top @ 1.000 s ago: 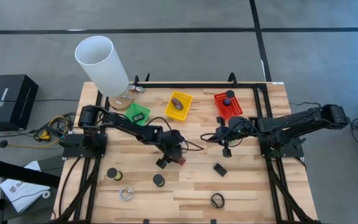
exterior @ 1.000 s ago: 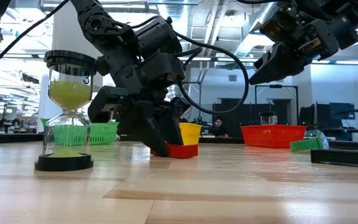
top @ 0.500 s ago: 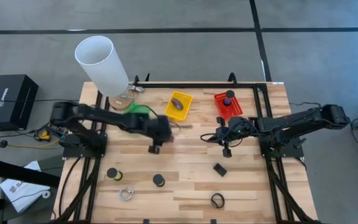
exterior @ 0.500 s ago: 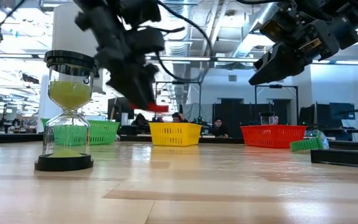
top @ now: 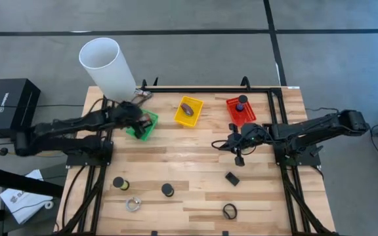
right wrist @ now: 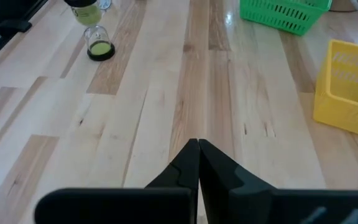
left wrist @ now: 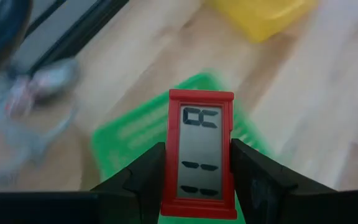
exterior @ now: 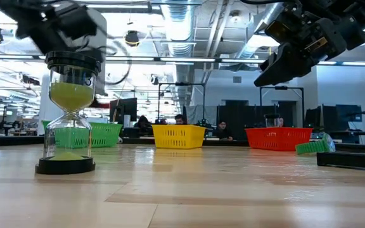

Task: Pick & Place Office items
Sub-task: Put the red timer into the green bin, then put the white watch into the yellow bin

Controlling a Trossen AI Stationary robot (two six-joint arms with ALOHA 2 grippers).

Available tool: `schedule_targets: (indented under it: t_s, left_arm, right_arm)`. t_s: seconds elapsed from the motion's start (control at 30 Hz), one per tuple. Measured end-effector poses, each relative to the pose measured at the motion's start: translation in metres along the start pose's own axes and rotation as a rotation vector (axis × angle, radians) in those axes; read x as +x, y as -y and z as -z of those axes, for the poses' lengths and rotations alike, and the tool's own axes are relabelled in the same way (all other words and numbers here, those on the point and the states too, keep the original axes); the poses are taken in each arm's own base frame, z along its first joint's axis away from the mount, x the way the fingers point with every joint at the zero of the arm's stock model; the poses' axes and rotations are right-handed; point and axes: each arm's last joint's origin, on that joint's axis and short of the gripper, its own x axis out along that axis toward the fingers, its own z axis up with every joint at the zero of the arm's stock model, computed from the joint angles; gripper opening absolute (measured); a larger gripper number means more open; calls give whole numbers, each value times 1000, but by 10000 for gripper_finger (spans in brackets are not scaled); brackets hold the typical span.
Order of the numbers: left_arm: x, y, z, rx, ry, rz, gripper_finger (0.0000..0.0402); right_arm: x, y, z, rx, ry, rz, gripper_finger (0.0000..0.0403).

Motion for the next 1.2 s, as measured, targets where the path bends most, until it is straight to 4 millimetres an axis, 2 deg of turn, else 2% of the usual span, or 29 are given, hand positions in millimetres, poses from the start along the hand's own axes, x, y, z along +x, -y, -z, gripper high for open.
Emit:
schedule_targets:
  t_s: [0.1,0.33,0.73,0.83,1.0,1.1,1.2]
  left_arm:
    - [4,-10,18,-86,-1,-22,157]
    - [22,-12,41,-130,-38,-29,165]
    - [28,-10,42,-134,-65,-31,230]
    - [26,-9,35,-131,-42,-19,240]
    - [13,1,8,-103,42,80,237]
    - [1,17,-7,-87,94,185,224]
    - [-11,40,-14,-16,126,277,213]
  right_arm:
    - [0,0,-1,-4,10,1,0]
    - [0,0,-1,-5,10,2,0]
    - [0,0,-1,-5,11,3,0]
    - [0,0,-1,-5,11,3,0]
    - [0,0,-1,-5,11,3,0]
    - [0,0,-1,-5,11,3,0]
    - [0,0,-1,-5,15,3,0]
